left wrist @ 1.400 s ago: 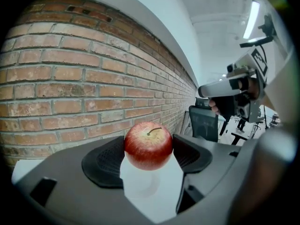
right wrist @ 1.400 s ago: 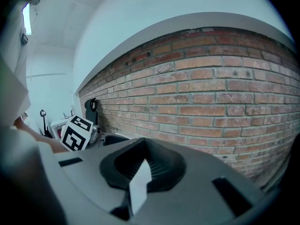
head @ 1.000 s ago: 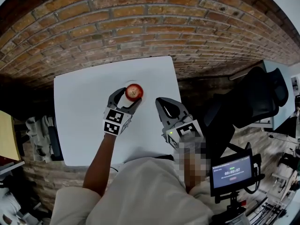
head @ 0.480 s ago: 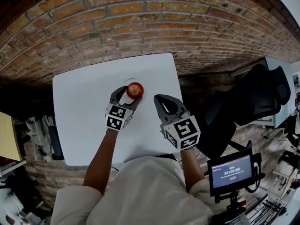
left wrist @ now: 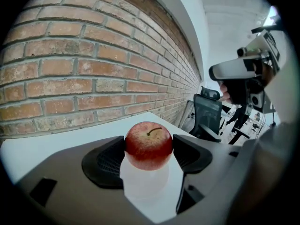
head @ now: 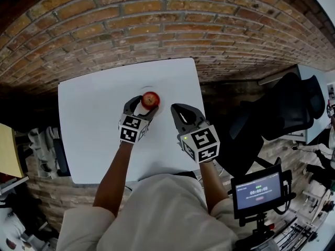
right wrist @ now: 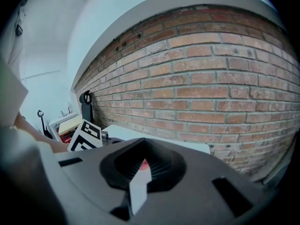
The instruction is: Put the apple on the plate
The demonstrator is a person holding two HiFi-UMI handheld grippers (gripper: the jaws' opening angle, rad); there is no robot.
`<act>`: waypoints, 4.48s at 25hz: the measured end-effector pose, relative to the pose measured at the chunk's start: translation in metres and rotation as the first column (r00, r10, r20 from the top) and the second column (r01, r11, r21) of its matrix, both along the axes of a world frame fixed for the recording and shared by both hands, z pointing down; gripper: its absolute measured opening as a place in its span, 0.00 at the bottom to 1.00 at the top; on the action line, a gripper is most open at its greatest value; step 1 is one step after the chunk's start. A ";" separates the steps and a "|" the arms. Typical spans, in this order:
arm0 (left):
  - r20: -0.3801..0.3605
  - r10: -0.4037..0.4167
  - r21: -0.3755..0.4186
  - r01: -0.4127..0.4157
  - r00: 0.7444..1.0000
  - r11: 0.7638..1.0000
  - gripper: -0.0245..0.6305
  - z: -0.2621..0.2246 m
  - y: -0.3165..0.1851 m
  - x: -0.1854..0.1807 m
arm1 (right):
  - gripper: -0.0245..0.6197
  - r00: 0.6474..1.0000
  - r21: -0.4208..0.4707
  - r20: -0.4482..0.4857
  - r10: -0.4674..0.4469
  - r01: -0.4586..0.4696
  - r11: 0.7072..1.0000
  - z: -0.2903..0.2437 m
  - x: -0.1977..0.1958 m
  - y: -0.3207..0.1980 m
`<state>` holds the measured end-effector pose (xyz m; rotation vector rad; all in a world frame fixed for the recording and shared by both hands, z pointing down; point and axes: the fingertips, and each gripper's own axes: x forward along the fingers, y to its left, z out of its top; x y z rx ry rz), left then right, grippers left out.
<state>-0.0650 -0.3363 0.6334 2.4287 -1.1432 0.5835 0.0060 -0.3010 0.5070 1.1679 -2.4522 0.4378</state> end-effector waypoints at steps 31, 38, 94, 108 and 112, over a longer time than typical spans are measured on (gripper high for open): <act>0.068 -0.016 -0.060 0.020 0.998 0.998 0.54 0.050 -0.010 -0.009 | 0.04 1.000 -0.075 -0.014 0.013 -0.014 0.997 0.036 0.006 -0.003; 0.069 -0.024 -0.064 0.029 0.997 0.997 0.54 0.056 -0.011 -0.010 | 0.04 1.000 -0.079 -0.020 0.022 -0.024 0.997 0.038 0.013 -0.002; 0.037 -0.100 -0.031 0.101 0.994 0.994 0.54 0.033 -0.002 -0.007 | 0.04 0.999 -0.063 0.008 0.043 -0.042 0.997 0.026 0.032 0.019; 0.088 -0.115 -0.019 0.117 0.989 0.993 0.54 0.010 0.020 -0.015 | 0.04 0.999 -0.019 0.014 0.030 -0.030 0.999 0.008 0.033 0.035; 0.086 -0.126 0.009 0.126 0.988 0.992 0.46 -0.003 0.026 -0.018 | 0.04 0.999 -0.004 0.014 0.033 -0.033 0.999 0.002 0.035 0.040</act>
